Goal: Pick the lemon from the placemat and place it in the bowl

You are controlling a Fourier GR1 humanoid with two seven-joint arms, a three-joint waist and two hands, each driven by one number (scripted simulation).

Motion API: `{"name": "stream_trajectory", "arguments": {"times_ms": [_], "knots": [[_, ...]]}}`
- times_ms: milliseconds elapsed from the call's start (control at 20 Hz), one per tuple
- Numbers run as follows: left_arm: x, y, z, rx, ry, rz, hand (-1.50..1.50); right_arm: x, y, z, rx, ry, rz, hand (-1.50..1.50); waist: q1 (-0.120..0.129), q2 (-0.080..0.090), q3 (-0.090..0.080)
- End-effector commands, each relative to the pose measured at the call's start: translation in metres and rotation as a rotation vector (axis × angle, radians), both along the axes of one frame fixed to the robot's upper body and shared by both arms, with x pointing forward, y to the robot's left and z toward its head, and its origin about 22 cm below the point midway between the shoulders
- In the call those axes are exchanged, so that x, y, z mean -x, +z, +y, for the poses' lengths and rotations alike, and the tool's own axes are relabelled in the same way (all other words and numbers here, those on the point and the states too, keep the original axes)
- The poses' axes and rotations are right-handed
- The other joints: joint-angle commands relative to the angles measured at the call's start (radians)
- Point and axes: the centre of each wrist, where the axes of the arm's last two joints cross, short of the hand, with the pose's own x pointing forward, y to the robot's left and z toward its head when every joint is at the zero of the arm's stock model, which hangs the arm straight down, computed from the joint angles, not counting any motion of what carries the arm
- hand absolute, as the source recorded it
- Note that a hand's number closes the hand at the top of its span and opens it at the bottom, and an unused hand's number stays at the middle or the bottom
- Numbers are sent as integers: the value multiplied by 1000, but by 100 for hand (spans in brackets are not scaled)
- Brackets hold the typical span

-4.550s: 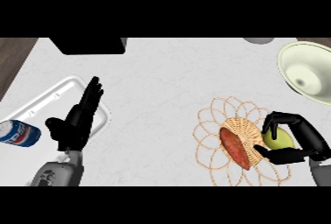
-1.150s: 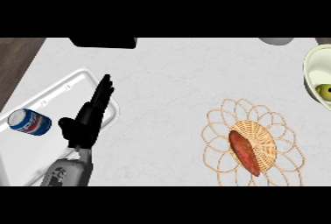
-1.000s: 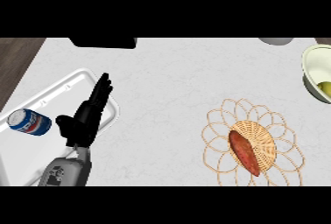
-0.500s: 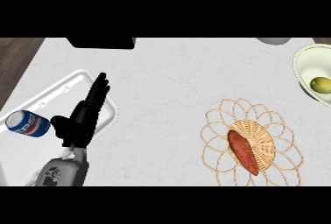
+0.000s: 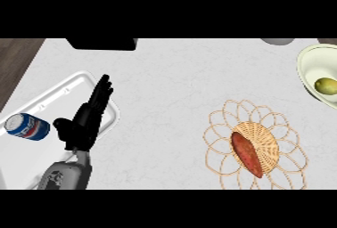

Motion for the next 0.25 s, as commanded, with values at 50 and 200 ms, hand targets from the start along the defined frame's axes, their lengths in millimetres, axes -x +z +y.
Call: {"name": "stream_trajectory", "arguments": {"times_ms": [50, 200], "knots": [[1, 0, 9, 11, 6, 10, 0, 24, -11, -12, -33, 91, -18, -150, 0, 1, 2], [9, -16, 14, -9, 12, 10, 0, 31, -30, -10, -34, 80, -21, -150, -2, -1, 1]]}}
